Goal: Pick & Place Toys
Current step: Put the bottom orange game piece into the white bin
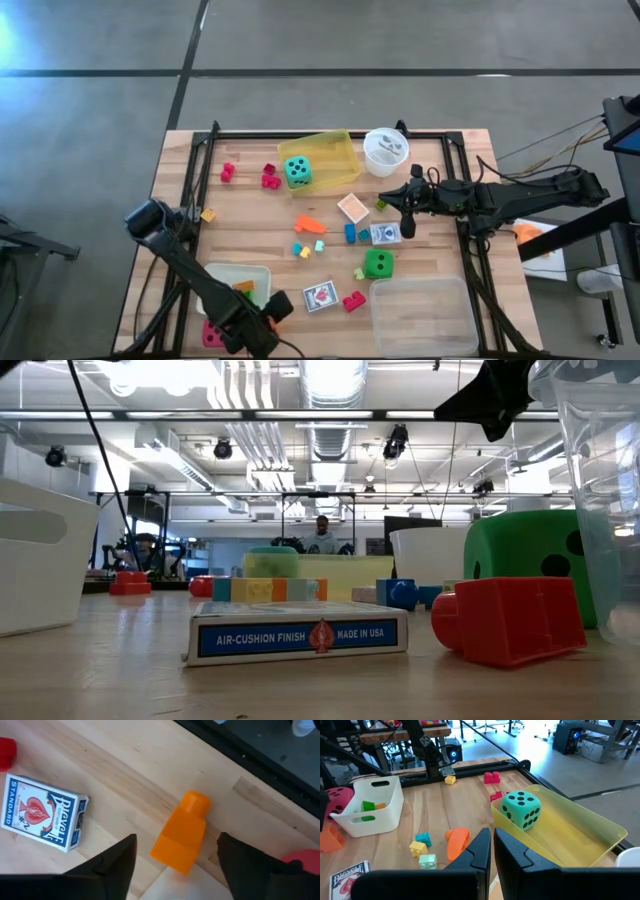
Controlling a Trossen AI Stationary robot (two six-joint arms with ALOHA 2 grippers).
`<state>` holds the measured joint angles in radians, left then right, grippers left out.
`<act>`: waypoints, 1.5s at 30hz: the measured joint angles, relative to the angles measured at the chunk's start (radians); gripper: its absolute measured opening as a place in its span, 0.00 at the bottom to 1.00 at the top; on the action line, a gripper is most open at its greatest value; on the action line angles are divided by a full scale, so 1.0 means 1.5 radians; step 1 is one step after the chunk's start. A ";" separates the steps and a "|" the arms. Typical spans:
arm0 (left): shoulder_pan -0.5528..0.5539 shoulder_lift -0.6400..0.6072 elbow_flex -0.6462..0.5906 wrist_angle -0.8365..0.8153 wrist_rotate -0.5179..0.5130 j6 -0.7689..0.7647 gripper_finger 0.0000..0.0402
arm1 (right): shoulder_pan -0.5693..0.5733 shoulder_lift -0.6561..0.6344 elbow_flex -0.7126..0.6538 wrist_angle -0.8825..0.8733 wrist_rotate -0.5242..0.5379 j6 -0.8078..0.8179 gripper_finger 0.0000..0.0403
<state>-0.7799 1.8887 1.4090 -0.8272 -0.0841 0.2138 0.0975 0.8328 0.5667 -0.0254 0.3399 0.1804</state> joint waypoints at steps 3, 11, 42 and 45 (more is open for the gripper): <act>0.000 0.008 0.000 -0.002 -0.001 0.011 0.75 | 0.000 0.000 0.000 0.000 0.000 0.000 0.05; -0.001 0.030 -0.005 -0.002 -0.013 0.130 0.85 | 0.000 0.000 0.000 0.000 0.000 0.001 0.05; -0.003 0.031 -0.060 0.094 0.027 0.171 0.50 | 0.000 0.000 0.000 0.000 0.000 0.000 0.05; -0.003 0.031 -0.060 0.104 0.036 0.170 0.43 | 0.000 0.000 0.000 0.000 0.000 0.000 0.05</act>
<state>-0.7837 1.9358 1.3197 -0.6710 -0.0301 0.4686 0.0977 0.8328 0.5667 -0.0254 0.3397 0.1810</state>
